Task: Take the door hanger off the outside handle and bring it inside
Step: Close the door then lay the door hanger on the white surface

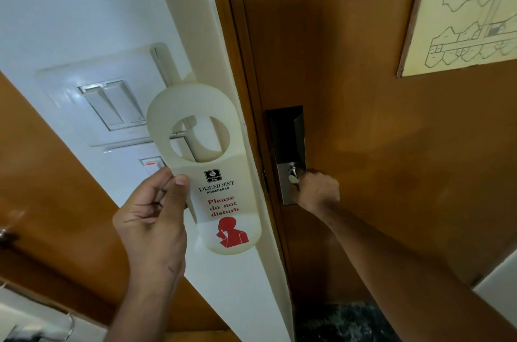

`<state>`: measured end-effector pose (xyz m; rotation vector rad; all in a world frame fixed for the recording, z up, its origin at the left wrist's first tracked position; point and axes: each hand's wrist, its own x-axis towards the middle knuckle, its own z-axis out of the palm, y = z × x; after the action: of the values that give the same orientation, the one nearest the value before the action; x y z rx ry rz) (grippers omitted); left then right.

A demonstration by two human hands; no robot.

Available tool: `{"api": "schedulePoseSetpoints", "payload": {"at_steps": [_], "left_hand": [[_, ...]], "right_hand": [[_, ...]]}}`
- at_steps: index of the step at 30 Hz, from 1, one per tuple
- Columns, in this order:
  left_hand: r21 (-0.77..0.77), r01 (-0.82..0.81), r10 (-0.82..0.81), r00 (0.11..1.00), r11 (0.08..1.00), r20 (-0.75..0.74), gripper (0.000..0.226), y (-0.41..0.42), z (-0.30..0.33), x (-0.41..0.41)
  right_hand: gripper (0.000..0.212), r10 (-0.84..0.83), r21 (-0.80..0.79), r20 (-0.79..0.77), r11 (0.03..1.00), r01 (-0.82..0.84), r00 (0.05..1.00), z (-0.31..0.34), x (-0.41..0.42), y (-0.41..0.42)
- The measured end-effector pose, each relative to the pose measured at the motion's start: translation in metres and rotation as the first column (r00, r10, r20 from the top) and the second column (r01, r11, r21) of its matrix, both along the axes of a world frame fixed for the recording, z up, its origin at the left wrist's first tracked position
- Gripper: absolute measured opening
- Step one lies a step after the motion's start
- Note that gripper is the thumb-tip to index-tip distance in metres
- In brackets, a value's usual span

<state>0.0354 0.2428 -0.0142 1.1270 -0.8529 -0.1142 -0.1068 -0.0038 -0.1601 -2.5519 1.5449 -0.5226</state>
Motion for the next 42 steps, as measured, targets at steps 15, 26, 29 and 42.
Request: {"api": "schedulePoseSetpoints", "payload": {"at_steps": [15,26,29,42], "left_hand": [[0.078,0.082,-0.073,0.992,0.994,-0.104,0.026,0.009,0.005,-0.006],[0.092,0.51,-0.437,0.805,0.855,-0.403,0.013,-0.024,-0.026,-0.164],[0.174,0.64,-0.544,0.743,0.749,-0.389,0.016,-0.02,-0.042,-0.228],[0.607,0.77,-0.86,0.432,0.197,-0.27,0.063,0.051,-0.174,-0.565]], "right_hand": [[0.063,-0.018,-0.125,-0.011,0.992,0.016,1.0,0.032,-0.022,0.067],[0.021,-0.393,0.379,0.901,0.919,-0.107,-0.182,0.059,-0.165,0.27],[0.023,-0.443,0.47,0.861,0.88,0.061,-0.249,0.055,-0.243,0.297],[0.032,-0.508,0.678,0.723,0.391,0.622,-0.468,-0.053,-0.606,0.485]]}}
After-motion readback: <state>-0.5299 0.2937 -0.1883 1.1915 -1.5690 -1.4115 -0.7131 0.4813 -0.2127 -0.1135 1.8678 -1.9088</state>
